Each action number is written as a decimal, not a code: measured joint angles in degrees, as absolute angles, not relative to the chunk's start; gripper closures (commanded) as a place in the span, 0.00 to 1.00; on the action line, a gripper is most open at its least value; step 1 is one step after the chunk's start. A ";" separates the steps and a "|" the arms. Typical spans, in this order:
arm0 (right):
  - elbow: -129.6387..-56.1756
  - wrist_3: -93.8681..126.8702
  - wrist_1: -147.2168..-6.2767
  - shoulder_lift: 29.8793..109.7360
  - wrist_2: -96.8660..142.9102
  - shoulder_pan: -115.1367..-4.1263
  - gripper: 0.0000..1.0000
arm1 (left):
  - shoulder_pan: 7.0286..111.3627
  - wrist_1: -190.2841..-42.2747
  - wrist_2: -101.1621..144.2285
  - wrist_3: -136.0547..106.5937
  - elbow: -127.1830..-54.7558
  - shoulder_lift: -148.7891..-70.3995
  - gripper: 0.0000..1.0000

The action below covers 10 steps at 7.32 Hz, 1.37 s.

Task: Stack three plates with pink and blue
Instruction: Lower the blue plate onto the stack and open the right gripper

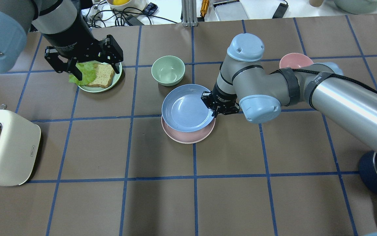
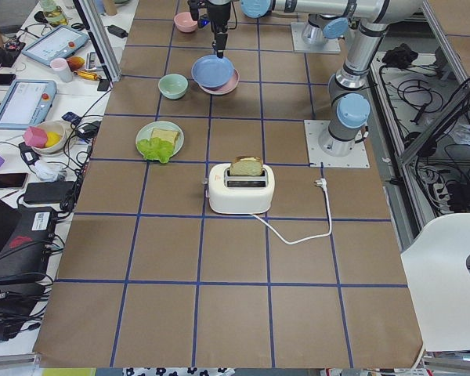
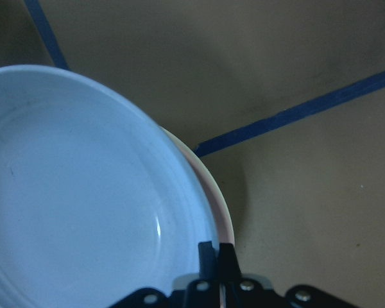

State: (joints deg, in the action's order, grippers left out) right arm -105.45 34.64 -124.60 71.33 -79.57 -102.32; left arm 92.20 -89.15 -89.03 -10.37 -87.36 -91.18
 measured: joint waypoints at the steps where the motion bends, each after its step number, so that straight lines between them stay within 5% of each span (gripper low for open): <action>1: -105.46 34.69 -124.62 71.30 -79.55 -102.60 1.00 | 92.20 -89.13 -89.03 -10.37 -87.35 -91.17 0.00; 9: -105.47 33.72 -124.57 69.99 -79.63 -102.97 1.00 | 92.12 -89.15 -89.03 -10.34 -87.28 -91.14 0.00; 10: -105.45 33.78 -124.53 69.94 -79.63 -103.16 0.63 | 92.11 -89.14 -89.03 -10.35 -87.28 -91.14 0.00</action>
State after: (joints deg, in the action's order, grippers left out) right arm -105.45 33.78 -124.53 69.94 -79.63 -103.16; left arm 92.11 -89.14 -89.03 -10.35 -87.28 -91.14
